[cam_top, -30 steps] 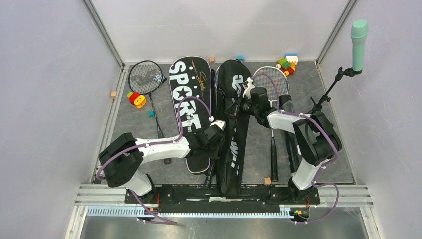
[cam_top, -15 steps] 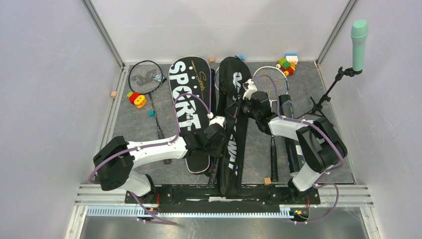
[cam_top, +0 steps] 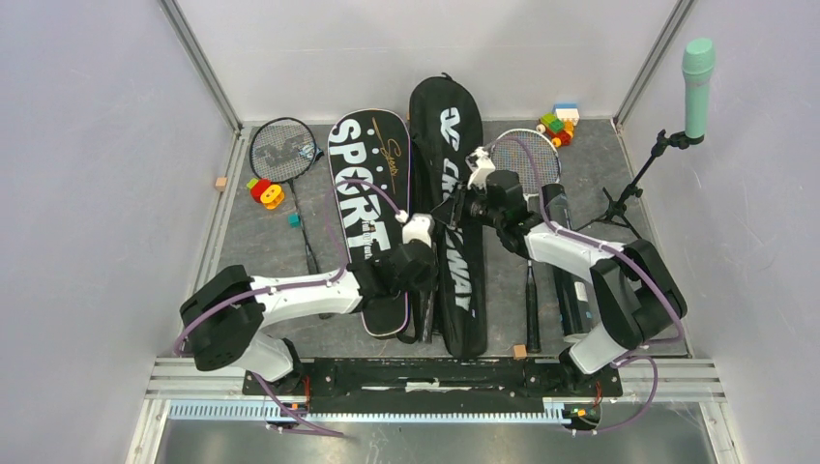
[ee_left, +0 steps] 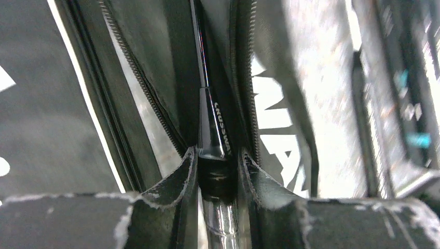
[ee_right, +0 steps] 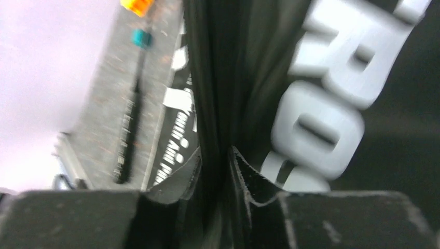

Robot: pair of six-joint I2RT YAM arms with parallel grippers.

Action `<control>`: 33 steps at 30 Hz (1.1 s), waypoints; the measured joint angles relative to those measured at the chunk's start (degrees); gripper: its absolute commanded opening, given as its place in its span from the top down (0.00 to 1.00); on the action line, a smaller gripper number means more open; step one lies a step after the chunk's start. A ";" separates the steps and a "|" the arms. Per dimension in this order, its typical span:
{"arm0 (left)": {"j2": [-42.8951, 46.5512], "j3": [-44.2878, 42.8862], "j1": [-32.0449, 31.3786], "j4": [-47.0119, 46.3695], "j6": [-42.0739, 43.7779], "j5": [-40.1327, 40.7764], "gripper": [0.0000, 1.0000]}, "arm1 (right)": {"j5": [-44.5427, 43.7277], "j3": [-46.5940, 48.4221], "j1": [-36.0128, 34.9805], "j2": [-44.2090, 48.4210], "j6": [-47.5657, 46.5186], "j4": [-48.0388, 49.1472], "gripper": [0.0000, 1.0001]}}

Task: Pack up the badminton gear
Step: Place the racket in the racket bag.

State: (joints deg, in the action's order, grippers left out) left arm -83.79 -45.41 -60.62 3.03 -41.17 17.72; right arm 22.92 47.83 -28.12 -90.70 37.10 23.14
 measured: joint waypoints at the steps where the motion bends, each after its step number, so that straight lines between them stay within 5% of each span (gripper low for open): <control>1: 0.09 0.00 0.61 -2.05 -0.02 1.33 0.98 | -2.45 1.46 -0.96 0.28 -1.90 -4.59 0.59; 3: 0.61 0.00 1.92 -5.79 -0.04 4.33 0.98 | -8.24 3.58 -3.39 1.27 -5.79 -12.94 0.49; 8: 1.46 -0.09 2.54 -9.60 -0.11 6.82 0.98 | -17.73 3.89 -7.17 4.24 -11.37 -23.41 0.43; 18: -0.90 -0.11 1.64 -9.90 -0.24 6.12 0.98 | -33.20 3.02 -15.17 6.56 -12.26 -27.85 0.52; 33: -0.96 -0.70 1.77 -11.04 -0.35 9.09 0.98 | -37.68 -4.20 -19.96 14.19 -8.83 -34.45 0.46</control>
State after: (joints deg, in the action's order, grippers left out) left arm -84.75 -46.11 -58.85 -8.01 -41.52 26.81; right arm -14.76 43.64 -48.07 -76.51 28.27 -11.31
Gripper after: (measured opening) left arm 0.301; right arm 0.538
